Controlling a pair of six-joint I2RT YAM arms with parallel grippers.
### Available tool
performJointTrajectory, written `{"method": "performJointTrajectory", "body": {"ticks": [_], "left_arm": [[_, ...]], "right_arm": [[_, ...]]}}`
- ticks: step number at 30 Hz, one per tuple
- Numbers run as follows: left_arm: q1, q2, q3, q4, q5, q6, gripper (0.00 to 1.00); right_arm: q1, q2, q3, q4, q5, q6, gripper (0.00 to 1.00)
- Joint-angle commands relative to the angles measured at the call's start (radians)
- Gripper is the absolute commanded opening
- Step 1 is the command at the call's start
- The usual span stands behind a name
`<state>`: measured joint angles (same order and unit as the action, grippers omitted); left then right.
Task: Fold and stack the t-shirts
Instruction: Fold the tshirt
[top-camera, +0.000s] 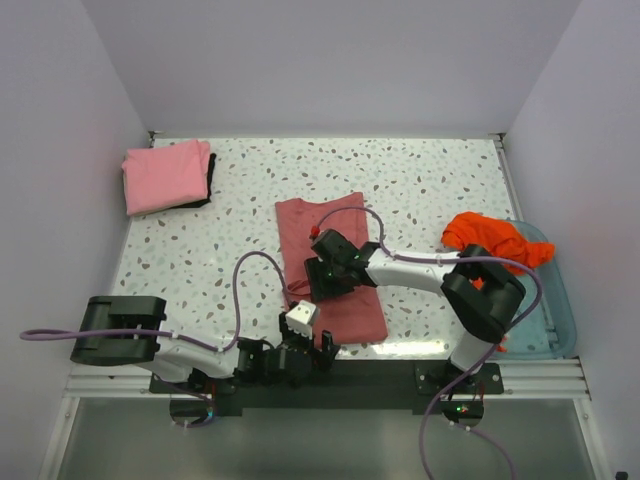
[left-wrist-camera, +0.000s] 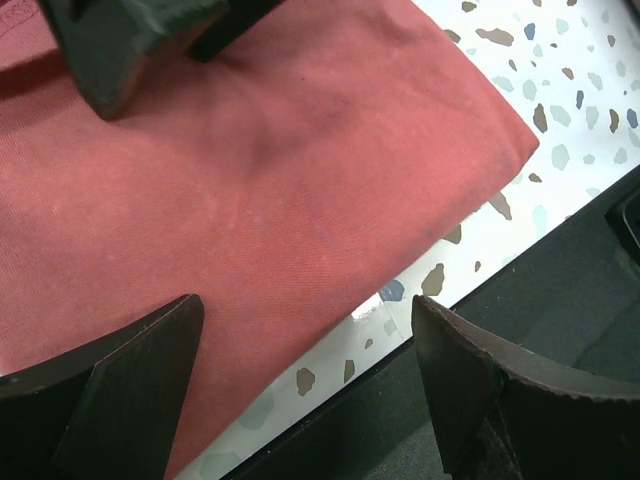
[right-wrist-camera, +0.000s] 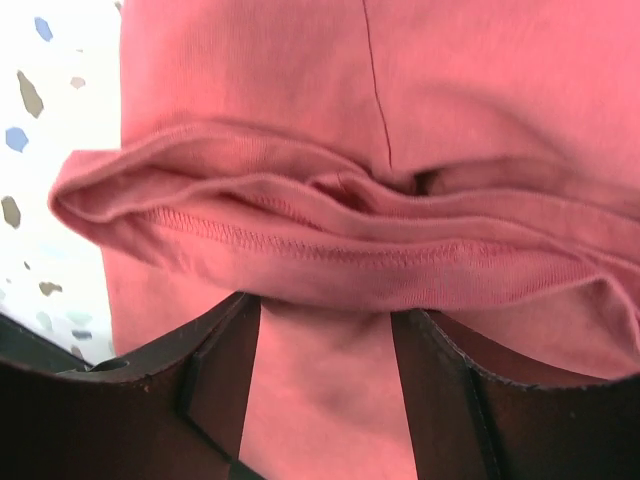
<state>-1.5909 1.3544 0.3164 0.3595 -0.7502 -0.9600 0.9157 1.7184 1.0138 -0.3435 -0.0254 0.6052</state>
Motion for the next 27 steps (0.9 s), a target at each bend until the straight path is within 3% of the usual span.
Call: {"method": "performJointTrajectory", "body": {"ticks": [1,11,17,23,27], "left_arm": [[-0.004,0.02,-0.031,-0.142,0.005,-0.028,0.91],[-0.007,0.052,-0.048,-0.12,0.029,-0.026,0.91],[-0.015,0.042,-0.042,-0.149,0.026,-0.042,0.91],[-0.015,-0.084,0.009,-0.316,-0.04,-0.071,0.92],[-0.014,-0.178,0.111,-0.573,-0.096,-0.127,0.94]], "right_arm": [[0.0,0.044,0.063,0.041,0.022,0.013,0.58],[-0.014,0.168,0.288,-0.049,0.232,0.019,0.59],[-0.049,0.221,0.399,-0.08,0.255,0.016,0.6],[-0.067,0.087,0.378,-0.098,0.271,-0.007,0.66],[-0.078,-0.063,0.304,-0.112,0.274,-0.019,0.74]]}}
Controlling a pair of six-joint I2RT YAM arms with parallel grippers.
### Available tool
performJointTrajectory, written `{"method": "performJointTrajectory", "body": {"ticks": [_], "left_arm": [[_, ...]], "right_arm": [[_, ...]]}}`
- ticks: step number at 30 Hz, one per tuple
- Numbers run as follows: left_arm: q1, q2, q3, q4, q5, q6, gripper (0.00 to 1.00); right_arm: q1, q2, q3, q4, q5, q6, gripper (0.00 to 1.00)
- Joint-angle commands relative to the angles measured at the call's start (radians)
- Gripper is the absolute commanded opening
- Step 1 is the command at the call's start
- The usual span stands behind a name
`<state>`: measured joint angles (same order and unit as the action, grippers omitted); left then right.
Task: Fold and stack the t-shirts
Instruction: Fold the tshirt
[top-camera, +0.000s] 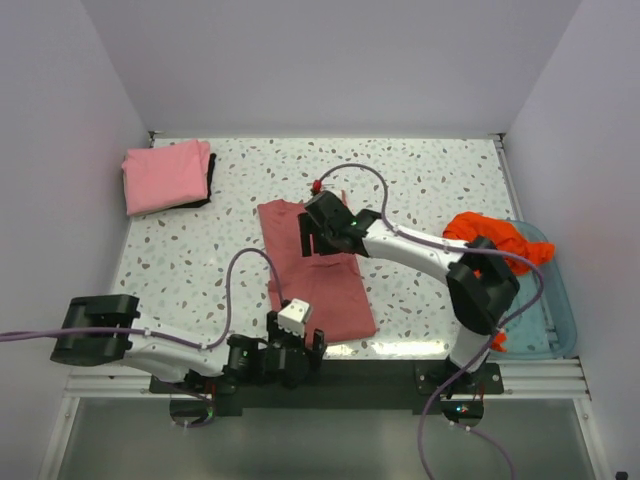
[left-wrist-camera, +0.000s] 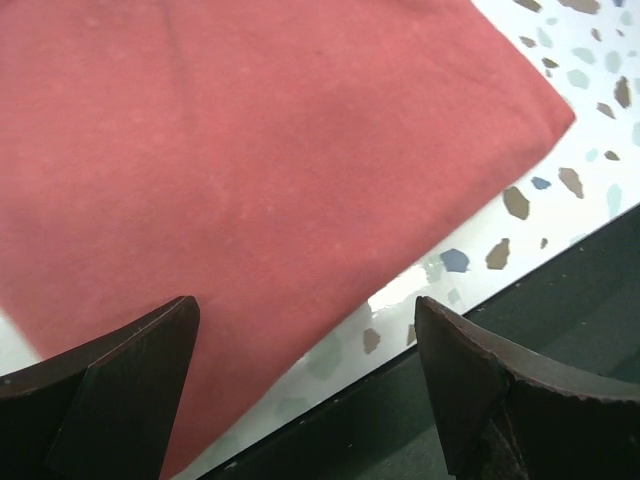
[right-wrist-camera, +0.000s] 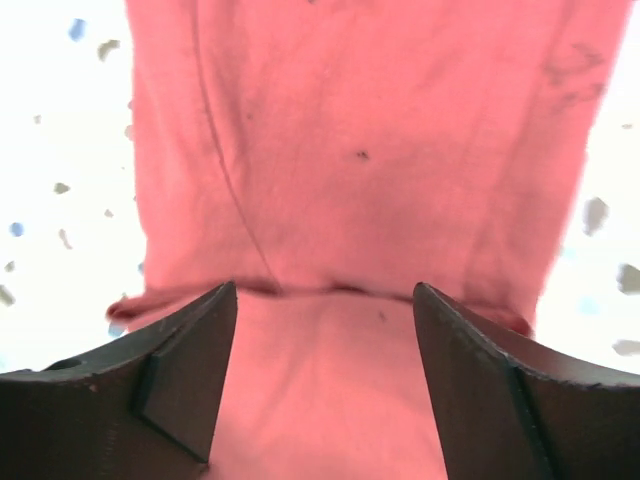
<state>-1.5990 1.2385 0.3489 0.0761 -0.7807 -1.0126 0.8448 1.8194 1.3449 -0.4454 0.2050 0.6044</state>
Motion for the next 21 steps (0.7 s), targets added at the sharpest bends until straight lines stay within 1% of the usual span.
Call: {"method": "performJointTrajectory", "body": {"ticks": [1,2,3,5,6,7,8,9,10,11,13,15,19,21], "left_arm": [[-0.006,-0.079,0.096,-0.344,-0.092,-0.108,0.95],[-0.006,-0.118,0.119,-0.401,-0.103,-0.148,0.97],[-0.007,-0.138,0.124,-0.505,-0.114,-0.24,0.98],[-0.007,-0.212,0.121,-0.588,-0.121,-0.331,1.0],[-0.006,-0.237,0.102,-0.639,-0.118,-0.398,1.0],[-0.007,-0.263,0.087,-0.657,-0.105,-0.431,1.0],[-0.007,-0.313,0.073,-0.671,-0.095,-0.457,1.0],[-0.006,-0.335,0.04,-0.682,-0.075,-0.486,1.0],[-0.006,-0.371,0.024,-0.684,-0.065,-0.494,1.0],[-0.006,-0.384,-0.003,-0.687,-0.055,-0.501,1.0],[-0.006,-0.39,-0.024,-0.699,-0.035,-0.532,1.0],[-0.006,-0.378,-0.033,-0.719,-0.017,-0.556,0.99],[-0.006,-0.308,-0.019,-0.723,0.008,-0.569,0.96],[-0.006,-0.28,-0.004,-0.731,0.017,-0.584,0.95]], "right_arm": [[-0.006,-0.196,-0.077,-0.01,0.045,-0.017,0.75],[-0.006,-0.269,-0.105,-0.01,0.042,-0.011,0.77],[-0.006,-0.302,-0.139,-0.009,0.043,-0.008,0.78],[-0.007,-0.376,-0.246,-0.01,0.05,0.015,0.79],[-0.007,-0.447,-0.285,-0.012,0.054,0.024,0.8],[-0.009,-0.48,-0.358,-0.021,0.059,0.047,0.81],[-0.012,-0.512,-0.395,-0.027,0.066,0.058,0.81],[-0.013,-0.582,-0.43,-0.035,0.07,0.089,0.81],[-0.013,-0.615,-0.505,-0.035,0.07,0.104,0.81],[-0.015,-0.652,-0.544,-0.035,0.071,0.122,0.81],[-0.013,-0.745,-0.645,-0.041,0.076,0.169,0.82],[-0.013,-0.816,-0.699,-0.053,0.07,0.208,0.81],[-0.013,-0.871,-0.818,-0.029,0.022,0.255,0.77],[-0.013,-0.874,-0.848,-0.001,-0.016,0.276,0.74]]}}
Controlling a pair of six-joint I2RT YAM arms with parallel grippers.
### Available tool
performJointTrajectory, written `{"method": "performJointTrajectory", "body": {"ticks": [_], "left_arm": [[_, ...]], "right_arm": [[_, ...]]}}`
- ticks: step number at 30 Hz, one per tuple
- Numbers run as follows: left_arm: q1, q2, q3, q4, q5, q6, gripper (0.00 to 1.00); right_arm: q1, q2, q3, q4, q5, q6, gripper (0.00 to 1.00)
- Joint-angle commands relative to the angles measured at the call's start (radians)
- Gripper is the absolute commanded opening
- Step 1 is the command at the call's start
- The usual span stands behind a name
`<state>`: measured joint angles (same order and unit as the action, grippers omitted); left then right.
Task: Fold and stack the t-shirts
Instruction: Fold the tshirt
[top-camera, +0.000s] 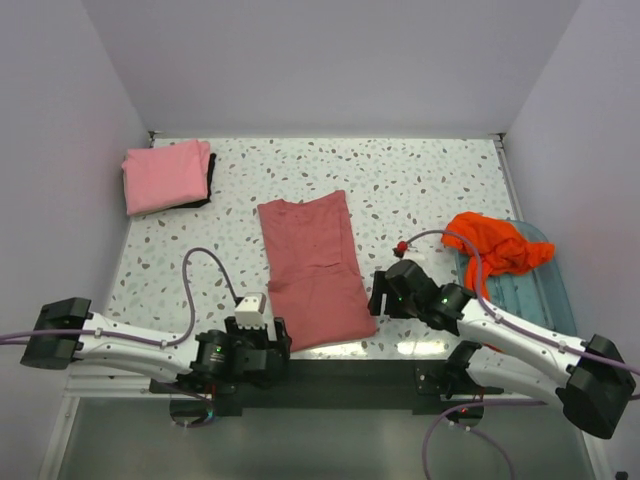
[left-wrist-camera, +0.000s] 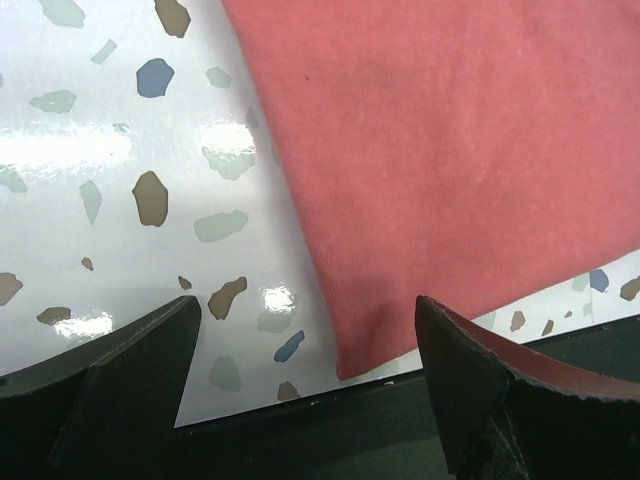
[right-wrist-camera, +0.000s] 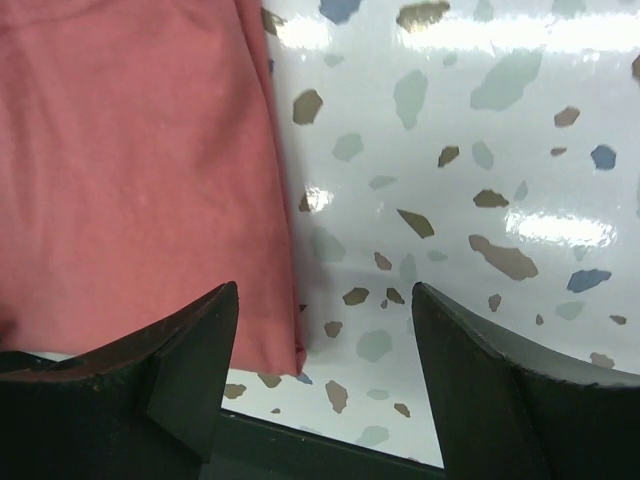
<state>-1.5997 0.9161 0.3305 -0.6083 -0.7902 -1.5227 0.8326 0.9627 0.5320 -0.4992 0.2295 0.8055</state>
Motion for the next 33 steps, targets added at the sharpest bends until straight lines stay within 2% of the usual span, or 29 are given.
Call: {"method": "performJointTrajectory", "body": {"ticks": [1,9,20,33], "left_arm": [[-0.005,0.067,0.018,-0.05,0.028,-0.082,0.93],[-0.005,0.109,0.036,-0.056,0.046,-0.108,0.84],[-0.006,0.098,0.028,-0.048,0.077,-0.103,0.76],[-0.011,0.139,0.022,0.039,0.12,-0.067,0.6]], "right_arm": [[-0.001,-0.016,-0.062,0.066,-0.051,0.081,0.73],[0.003,0.014,-0.115,0.146,-0.114,0.095,0.65],[0.03,-0.044,-0.158,0.129,-0.142,0.129,0.59],[0.132,-0.002,-0.164,0.152,-0.11,0.179,0.54]]}}
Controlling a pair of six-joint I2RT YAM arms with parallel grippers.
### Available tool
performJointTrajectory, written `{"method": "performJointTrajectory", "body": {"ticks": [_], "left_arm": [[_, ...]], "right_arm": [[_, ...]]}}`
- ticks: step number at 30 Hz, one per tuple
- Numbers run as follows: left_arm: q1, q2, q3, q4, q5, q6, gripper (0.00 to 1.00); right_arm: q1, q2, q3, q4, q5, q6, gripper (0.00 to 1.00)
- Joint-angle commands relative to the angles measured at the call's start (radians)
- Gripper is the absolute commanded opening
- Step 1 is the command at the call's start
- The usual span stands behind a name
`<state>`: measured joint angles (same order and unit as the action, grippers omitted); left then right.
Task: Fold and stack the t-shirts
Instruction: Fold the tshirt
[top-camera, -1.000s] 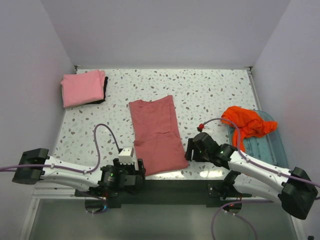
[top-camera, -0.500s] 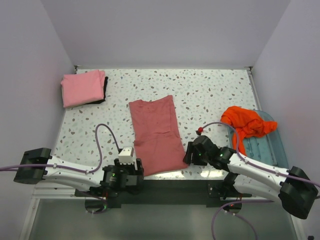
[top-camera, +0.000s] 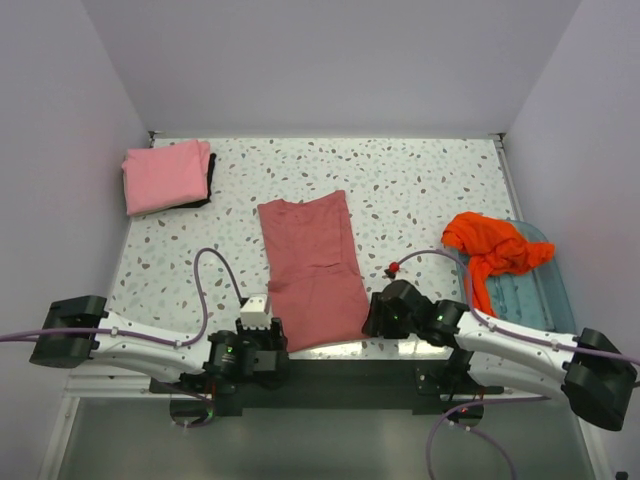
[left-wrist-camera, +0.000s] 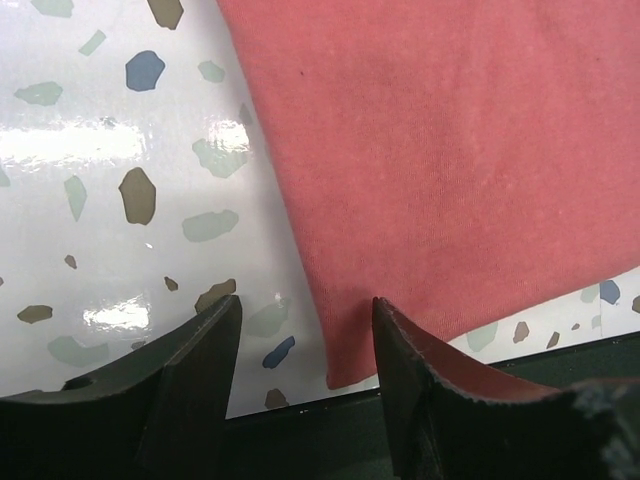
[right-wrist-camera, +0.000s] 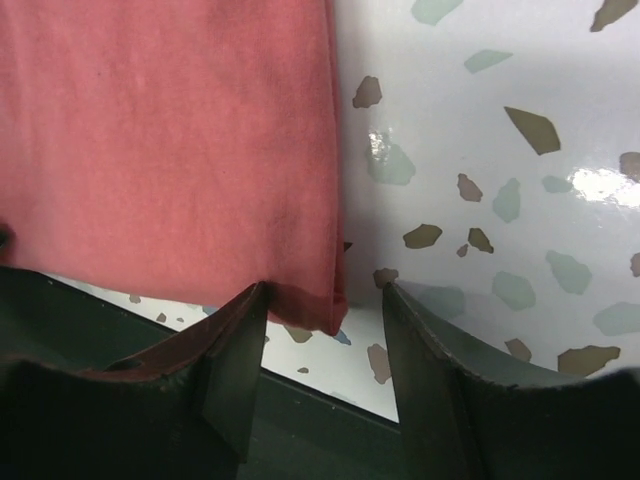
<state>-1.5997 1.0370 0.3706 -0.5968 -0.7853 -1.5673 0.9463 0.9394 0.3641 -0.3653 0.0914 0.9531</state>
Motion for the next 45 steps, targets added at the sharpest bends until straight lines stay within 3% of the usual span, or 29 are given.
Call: {"method": "performJointTrajectory", "body": {"ticks": [1,10,17,28,32,36,40,45], "left_arm": [[-0.011,0.02,-0.021,0.029,0.116,-0.022,0.59],[-0.02,0.012,-0.058,0.135,0.161,0.007,0.5],[-0.04,0.04,-0.076,0.117,0.185,-0.053,0.4],[-0.058,0.069,-0.052,0.028,0.185,-0.115,0.31],[-0.066,0.083,-0.055,0.026,0.192,-0.125,0.2],[-0.078,0.098,-0.058,0.017,0.193,-0.151,0.15],[-0.083,0.112,-0.053,0.037,0.19,-0.128,0.01],[-0.1,0.123,-0.032,0.049,0.195,-0.08,0.0]], "right_arm": [[0.025,0.027,0.003,0.025,0.03,0.03,0.52],[0.035,0.091,0.009,0.068,0.028,0.03,0.36],[0.043,0.098,0.015,0.066,0.034,0.032,0.36],[0.051,0.105,0.013,0.069,0.038,0.03,0.21],[0.054,0.105,0.012,0.066,0.041,0.03,0.13],[0.057,0.098,0.01,0.052,0.045,0.035,0.07],[0.06,0.09,0.013,0.039,0.047,0.035,0.0],[0.104,0.076,0.039,-0.012,0.065,0.038,0.0]]}}
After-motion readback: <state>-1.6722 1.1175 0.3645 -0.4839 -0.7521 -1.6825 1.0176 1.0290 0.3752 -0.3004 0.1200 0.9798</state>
